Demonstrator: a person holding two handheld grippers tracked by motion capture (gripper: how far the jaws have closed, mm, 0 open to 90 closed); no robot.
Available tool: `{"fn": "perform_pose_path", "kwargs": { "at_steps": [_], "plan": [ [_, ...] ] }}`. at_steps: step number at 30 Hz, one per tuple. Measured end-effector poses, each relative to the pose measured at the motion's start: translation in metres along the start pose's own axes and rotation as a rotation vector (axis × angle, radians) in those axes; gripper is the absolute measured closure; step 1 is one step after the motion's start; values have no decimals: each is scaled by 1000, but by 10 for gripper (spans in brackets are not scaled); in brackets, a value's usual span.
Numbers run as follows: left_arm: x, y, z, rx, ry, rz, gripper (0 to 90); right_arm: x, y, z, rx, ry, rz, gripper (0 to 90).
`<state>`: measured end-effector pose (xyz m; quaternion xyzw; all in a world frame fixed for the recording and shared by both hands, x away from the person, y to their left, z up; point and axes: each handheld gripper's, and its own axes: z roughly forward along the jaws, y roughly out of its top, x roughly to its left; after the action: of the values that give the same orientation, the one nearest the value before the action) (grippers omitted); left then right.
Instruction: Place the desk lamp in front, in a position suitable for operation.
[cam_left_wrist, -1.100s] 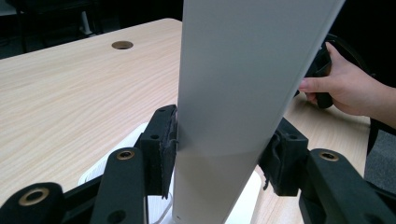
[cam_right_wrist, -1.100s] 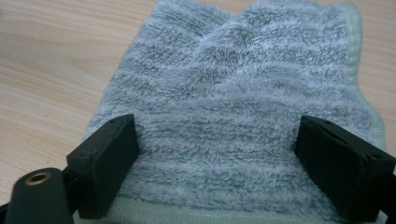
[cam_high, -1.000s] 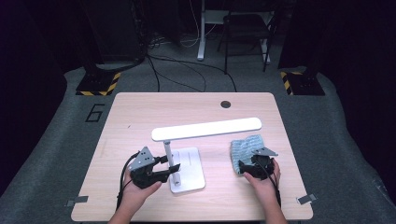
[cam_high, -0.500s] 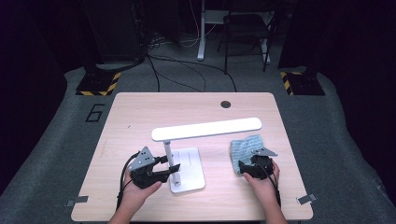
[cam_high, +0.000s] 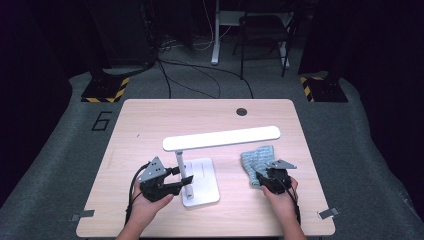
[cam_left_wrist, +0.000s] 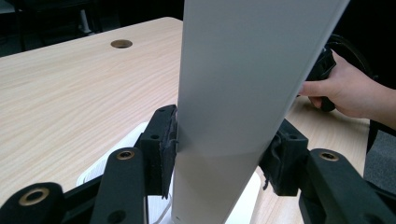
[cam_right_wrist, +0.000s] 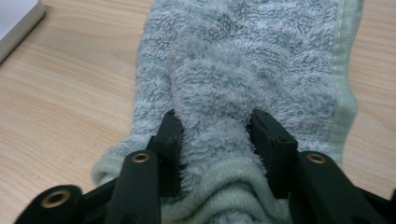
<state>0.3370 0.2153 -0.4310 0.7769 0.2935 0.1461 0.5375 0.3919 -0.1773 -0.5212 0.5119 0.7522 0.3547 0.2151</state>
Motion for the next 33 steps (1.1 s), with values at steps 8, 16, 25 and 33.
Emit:
{"fn": "perform_pose_path", "kwargs": {
  "at_steps": [8,16,25,33],
  "plan": [
    [-1,0,0,-5,3,19,525,0,2,-1,11,21,3,661],
    [2,-1,-1,0,-19,21,524,-2,4,-8,-37,41,31,670],
    [1,0,0,-1,-22,18,523,0,4,-33,-125,40,45,665],
    [-4,2,-1,25,-55,27,522,20,8,-44,-168,89,-17,664]
  ]
}}
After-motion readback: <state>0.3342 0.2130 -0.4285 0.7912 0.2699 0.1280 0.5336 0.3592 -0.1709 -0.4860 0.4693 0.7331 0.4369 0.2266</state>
